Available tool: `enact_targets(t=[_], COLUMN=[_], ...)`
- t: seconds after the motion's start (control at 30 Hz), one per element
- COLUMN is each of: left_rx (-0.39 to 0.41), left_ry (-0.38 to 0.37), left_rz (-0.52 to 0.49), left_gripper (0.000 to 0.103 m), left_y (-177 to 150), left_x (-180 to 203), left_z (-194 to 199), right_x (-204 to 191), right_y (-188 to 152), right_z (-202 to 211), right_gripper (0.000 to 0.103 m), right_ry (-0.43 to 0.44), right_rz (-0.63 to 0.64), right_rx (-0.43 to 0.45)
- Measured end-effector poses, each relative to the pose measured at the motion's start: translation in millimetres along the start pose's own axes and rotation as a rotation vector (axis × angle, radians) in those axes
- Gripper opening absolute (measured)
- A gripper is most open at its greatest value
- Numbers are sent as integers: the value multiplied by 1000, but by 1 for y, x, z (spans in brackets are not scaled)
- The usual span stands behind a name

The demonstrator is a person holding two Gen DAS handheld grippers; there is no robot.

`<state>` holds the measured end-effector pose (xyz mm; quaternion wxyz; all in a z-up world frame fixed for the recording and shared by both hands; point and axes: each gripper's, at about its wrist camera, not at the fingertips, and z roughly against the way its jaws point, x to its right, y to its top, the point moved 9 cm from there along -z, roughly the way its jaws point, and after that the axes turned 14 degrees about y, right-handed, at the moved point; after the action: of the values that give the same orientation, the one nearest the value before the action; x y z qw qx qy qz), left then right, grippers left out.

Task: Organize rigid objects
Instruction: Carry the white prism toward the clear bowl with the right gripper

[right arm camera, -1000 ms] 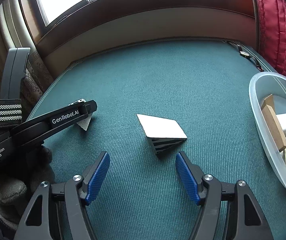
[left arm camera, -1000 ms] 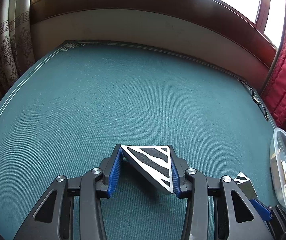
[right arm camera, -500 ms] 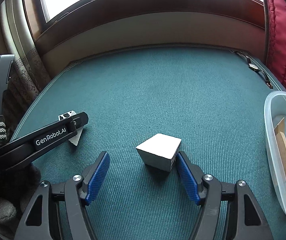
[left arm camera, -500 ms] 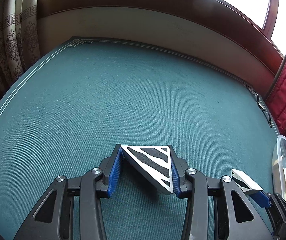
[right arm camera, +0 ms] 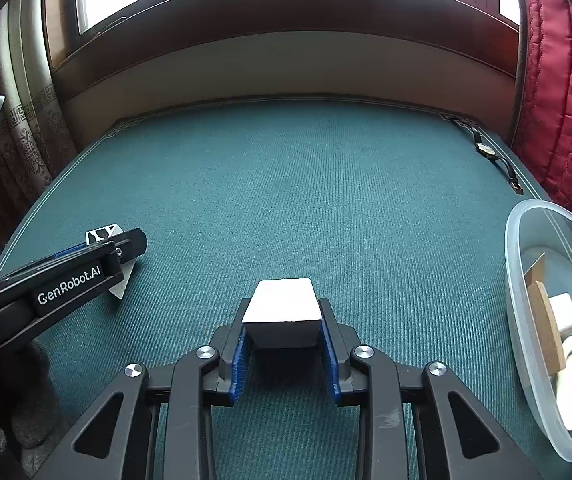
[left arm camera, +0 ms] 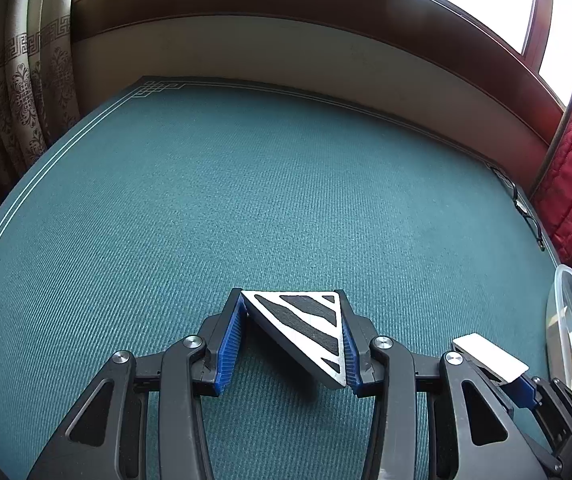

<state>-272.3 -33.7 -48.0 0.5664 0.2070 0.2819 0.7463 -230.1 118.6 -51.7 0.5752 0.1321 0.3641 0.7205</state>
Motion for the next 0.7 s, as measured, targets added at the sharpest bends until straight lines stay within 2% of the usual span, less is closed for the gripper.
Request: enact_targets(t=[0.7], left_rx=[25], left_ry=[-19], left_rz=[-53], left_gripper=[44], left_y=[-6], left_x=[15], left_z=[11], right_x=[12], right_y=[-26], right_z=[38], right_gripper=[32], right_ry=[5], right_rz=[-69], right_rx=[37])
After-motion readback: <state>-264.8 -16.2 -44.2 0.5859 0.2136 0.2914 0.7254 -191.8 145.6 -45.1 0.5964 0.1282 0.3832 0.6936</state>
